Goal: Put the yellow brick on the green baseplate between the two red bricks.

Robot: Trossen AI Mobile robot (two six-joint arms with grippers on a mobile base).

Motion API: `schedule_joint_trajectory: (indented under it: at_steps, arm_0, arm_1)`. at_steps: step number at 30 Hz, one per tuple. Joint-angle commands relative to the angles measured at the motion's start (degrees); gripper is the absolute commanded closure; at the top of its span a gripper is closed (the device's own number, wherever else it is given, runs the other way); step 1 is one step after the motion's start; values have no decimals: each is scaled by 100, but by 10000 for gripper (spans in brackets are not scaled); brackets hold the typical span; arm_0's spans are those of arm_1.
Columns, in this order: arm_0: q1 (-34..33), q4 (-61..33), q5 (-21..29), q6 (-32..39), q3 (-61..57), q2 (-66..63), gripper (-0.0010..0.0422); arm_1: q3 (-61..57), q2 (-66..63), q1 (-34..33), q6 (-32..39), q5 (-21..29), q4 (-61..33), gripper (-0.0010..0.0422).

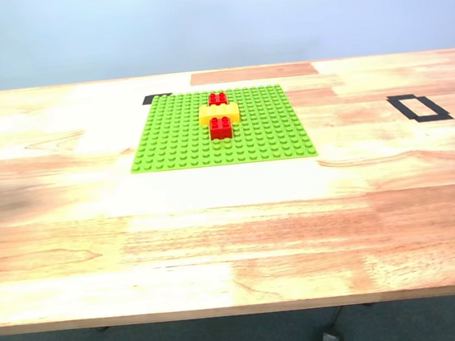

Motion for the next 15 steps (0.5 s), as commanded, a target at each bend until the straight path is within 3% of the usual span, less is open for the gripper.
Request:
schedule_joint_trajectory:
  at_steps: [1, 15]
  arm_0:
    - [2, -2, 2, 13, -11, 13, 413]
    - [2, 4, 2, -37, -11, 9, 413]
  arm_1:
    - [0, 37, 0, 7, -4, 2, 413]
    - [17, 9, 0, 7, -7, -28, 413]
